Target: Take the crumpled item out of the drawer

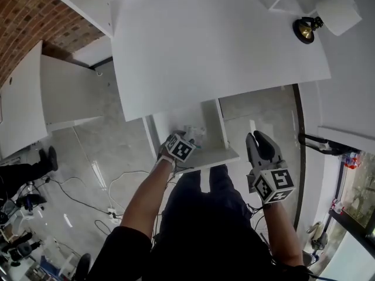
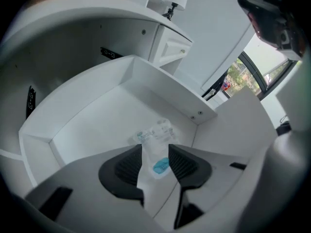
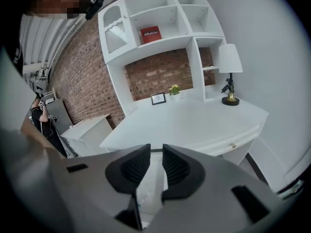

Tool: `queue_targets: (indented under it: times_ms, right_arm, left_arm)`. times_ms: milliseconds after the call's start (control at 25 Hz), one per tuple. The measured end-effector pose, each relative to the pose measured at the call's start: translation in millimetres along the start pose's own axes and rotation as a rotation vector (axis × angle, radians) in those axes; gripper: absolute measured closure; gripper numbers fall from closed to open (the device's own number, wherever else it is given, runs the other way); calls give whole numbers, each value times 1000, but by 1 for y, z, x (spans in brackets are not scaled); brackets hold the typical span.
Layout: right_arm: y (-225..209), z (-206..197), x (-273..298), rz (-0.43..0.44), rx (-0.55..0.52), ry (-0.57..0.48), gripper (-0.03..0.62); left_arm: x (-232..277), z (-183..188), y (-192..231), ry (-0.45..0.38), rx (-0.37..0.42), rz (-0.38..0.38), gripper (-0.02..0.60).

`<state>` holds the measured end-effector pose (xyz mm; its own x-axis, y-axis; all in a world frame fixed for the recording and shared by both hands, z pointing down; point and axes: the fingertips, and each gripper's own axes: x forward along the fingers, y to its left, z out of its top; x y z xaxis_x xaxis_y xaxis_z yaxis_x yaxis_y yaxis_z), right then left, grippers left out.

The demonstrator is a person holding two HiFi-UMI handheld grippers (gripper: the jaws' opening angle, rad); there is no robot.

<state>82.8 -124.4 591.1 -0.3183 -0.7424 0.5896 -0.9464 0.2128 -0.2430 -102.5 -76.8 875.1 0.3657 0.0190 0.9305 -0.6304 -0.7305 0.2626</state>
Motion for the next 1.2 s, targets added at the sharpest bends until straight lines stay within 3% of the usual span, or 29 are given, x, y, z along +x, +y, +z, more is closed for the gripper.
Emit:
queue_targets:
  times_ms: [160, 280, 440, 520, 880, 1080, 1200]
  right_arm:
    - [-3, -11, 14, 4, 13, 26, 519]
    - [-10, -16, 19, -2, 18, 37, 519]
    - [-21, -24, 18, -11, 22, 56, 519]
    - [-25, -25, 18, -8, 23, 59, 519]
    - [-20, -5, 18, 55, -3, 23, 530]
    - [-12, 11, 12, 85, -29, -4, 537]
    - [-9, 19, 6, 99, -46, -20, 539]
  left_arm:
    - [18, -9, 5, 51, 27, -6, 413]
    - [32, -14, 6, 85, -3, -11, 424]
    - [43, -15, 4, 98, -41, -11, 470]
    - [43, -11, 3, 87, -41, -11, 528]
    - [9, 9, 7, -15, -122, 44, 554]
    - [-32, 21, 13, -104, -122, 81, 555]
    - [-67, 35, 15, -197, -149, 102, 556]
